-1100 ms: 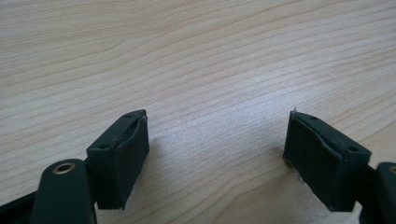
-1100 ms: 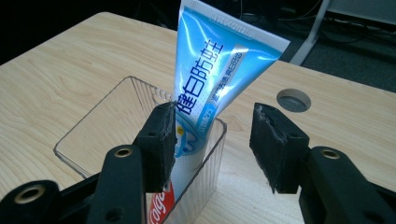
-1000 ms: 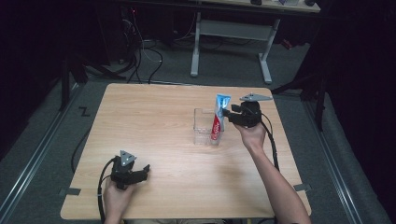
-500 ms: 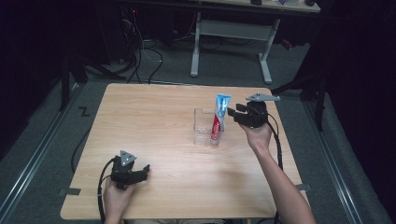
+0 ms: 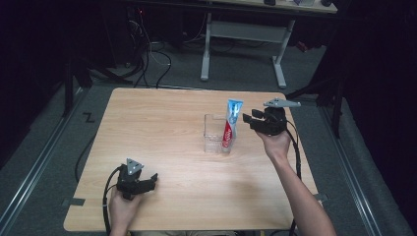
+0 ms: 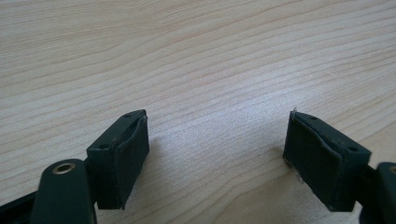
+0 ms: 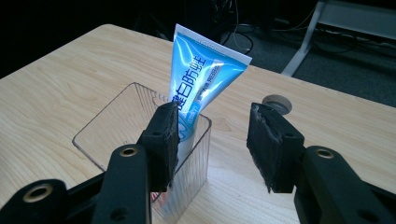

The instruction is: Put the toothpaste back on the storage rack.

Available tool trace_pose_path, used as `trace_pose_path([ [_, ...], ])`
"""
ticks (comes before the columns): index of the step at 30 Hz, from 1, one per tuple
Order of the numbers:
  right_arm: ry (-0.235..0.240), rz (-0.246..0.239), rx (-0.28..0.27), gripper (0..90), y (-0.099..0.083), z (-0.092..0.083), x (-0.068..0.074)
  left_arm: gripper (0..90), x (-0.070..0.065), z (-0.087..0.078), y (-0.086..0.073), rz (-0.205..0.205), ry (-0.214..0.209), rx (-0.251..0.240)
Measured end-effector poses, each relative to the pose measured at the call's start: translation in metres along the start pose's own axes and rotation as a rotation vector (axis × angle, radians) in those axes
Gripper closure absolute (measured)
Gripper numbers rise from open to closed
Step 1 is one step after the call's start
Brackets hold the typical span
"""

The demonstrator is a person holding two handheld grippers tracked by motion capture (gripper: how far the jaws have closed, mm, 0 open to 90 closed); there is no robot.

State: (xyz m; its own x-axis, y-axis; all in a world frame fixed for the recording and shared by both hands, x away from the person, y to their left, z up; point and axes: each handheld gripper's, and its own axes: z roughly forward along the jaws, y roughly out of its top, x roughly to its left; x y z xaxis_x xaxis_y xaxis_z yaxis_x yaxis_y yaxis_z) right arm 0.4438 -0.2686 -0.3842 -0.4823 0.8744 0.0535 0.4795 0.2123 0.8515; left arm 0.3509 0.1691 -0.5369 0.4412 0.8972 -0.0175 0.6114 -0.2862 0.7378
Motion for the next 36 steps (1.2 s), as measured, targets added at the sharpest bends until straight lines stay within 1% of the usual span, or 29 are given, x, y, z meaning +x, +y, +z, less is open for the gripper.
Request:
trace_pose_path([
  [12,0.008,0.005,-0.011,53.7,0.0,-0.012,0.0,22.5,0.0,0.0,0.0,0.0,0.0,0.0],
  [16,0.005,-0.005,-0.016,53.6,0.0,-0.016,0.0,22.4,0.0,0.0,0.0,0.0,0.0,0.0],
  [24,0.012,-0.007,-0.032,53.7,0.0,-0.025,0.002,22.4,0.0,0.0,0.0,0.0,0.0,0.0],
  [32,0.021,0.009,-0.041,53.7,0.0,-0.033,0.001,22.5,0.0,0.0,0.0,0.0,0.0,0.0],
  [36,0.023,0.007,-0.043,53.8,-0.001,-0.036,0.001,22.5,0.0,0.0,0.0,0.0,0.0,0.0],
])
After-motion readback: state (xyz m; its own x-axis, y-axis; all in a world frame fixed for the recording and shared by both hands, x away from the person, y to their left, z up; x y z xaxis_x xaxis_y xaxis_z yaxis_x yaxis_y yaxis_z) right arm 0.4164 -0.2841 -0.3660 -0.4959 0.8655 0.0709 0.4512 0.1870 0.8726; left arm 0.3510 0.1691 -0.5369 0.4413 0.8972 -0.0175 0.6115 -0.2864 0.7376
